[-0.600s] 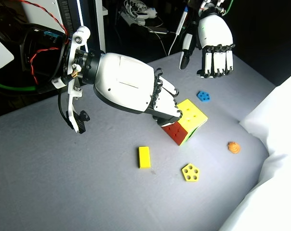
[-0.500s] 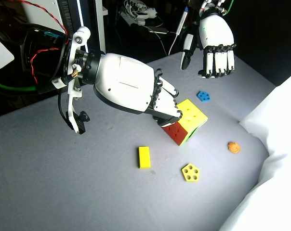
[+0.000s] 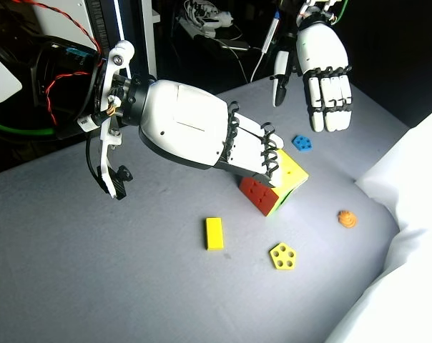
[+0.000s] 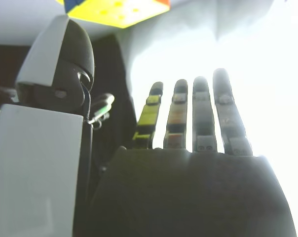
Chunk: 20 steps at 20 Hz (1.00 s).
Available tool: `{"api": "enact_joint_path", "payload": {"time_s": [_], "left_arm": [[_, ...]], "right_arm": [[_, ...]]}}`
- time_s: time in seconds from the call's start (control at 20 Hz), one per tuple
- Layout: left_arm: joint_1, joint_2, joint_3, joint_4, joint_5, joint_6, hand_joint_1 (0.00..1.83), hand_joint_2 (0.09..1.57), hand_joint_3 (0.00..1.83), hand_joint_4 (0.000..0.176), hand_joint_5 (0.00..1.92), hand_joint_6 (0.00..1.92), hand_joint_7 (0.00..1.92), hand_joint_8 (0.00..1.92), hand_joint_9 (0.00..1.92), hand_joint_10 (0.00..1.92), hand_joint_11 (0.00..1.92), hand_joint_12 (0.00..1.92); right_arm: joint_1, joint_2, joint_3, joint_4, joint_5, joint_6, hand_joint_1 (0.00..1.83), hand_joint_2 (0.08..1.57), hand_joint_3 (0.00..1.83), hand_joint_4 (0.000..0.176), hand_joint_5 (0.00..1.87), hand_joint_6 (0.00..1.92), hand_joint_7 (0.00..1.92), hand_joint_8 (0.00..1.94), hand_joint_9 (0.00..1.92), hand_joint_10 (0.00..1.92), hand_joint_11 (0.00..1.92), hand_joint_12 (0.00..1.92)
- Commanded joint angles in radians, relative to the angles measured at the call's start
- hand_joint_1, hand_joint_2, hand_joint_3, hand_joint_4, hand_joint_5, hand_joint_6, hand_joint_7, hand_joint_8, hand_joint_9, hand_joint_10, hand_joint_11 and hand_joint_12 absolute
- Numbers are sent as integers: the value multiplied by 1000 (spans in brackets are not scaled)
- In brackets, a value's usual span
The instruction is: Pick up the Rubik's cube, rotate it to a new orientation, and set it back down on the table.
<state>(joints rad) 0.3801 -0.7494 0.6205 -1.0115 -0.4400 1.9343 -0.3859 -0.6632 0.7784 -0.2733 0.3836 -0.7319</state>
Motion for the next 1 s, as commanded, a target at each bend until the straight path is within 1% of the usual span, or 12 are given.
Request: {"api": "enact_joint_path", "payload": {"time_s": [0.0, 0.15, 0.2, 0.3, 0.35, 0.45, 0.55, 0.6, 0.65, 0.85, 0.9, 0.95], "left_arm": [[-21, -13, 9, 15, -70, 20, 649, 1205, 3, 37, 0, 0, 1, 0, 59, 3, 0, 404], [-46, -88, 40, -80, -70, 115, 690, 1187, 0, 40, 0, 0, 0, 0, 29, 1, 0, 319], [-47, -101, 45, -90, -70, 123, 681, 1205, 3, 40, 0, 0, 0, 0, 6, 0, 0, 278], [-53, -162, 72, -136, -94, 155, 825, 1183, 0, 46, 0, 0, 0, 0, 0, 0, 0, 325], [-54, -196, 85, -164, -112, 176, 871, 1175, 0, 46, 0, 0, 0, 0, 0, 0, 0, 338], [-56, -248, 113, -223, -122, 230, 966, 1167, 0, 52, 0, 0, 0, 0, 8, 2, 0, 274], [-58, -283, 133, -262, -132, 273, 986, 1158, 0, 53, 0, 0, 0, 0, 21, 6, 0, 284], [-58, -297, 143, -277, -139, 289, 1020, 1138, 0, 53, 0, 0, 0, 0, 26, 5, 0, 314], [-58, -309, 153, -289, -147, 304, 1022, 1136, 0, 52, 0, 0, 0, 0, 20, 2, 0, 304], [-68, -339, 185, -345, -188, 367, 1017, 1143, 0, 56, 0, 0, 0, 0, 8, 3, 0, 261], [-72, -345, 194, -367, -192, 384, 1031, 1137, 0, 58, 0, 0, 0, 0, 1, 0, 0, 182], [-76, -350, 201, -385, -195, 401, 1054, 1111, 0, 50, 0, 0, 0, 0, 0, 0, 0, 36]], "right_arm": [[7, 4, -3, 17, 113, -3, 463, 1221, 0, 0, 65, 7, 141, 2, 143, 34, 0, 336], [5, 4, -3, 17, 118, -9, 462, 1218, 0, 0, 19, 1, 78, 0, 114, 9, 0, 146], [5, 4, -3, 17, 118, -10, 533, 1199, 0, 0, 31, 5, 76, 0, 106, 4, 0, 92], [5, 4, -3, 17, 129, -19, 606, 1210, 1, 0, 0, 0, 65, 1, 84, 4, 0, 3], [6, 4, -2, 33, 129, -22, 624, 1220, 6, 0, 0, 0, 64, 1, 71, 1, 0, 0], [6, 4, -2, 137, 131, -68, 637, 1238, 13, 0, 0, 0, 52, 0, 75, 3, 10, 6], [5, 3, -3, 140, 143, -89, 673, 1236, 10, 0, 0, 0, 57, 2, 87, 7, 28, 23], [5, 2, -3, 139, 143, -92, 682, 1237, 3, 0, 0, 0, 65, 18, 89, 5, 5, 164], [4, 2, -3, 138, 143, -93, 694, 1238, 1, 0, 0, 0, 64, 10, 88, 4, 0, 230], [4, 2, -3, 132, 145, -94, 685, 1238, 1, 0, 0, 0, 46, 0, 85, 2, 0, 247], [4, 2, -3, 130, 145, -94, 684, 1245, 3, 0, 0, 0, 30, 0, 76, 2, 0, 280], [4, 2, -3, 129, 145, -94, 647, 1252, 5, 0, 0, 0, 14, 0, 66, 1, 0, 255]]}}
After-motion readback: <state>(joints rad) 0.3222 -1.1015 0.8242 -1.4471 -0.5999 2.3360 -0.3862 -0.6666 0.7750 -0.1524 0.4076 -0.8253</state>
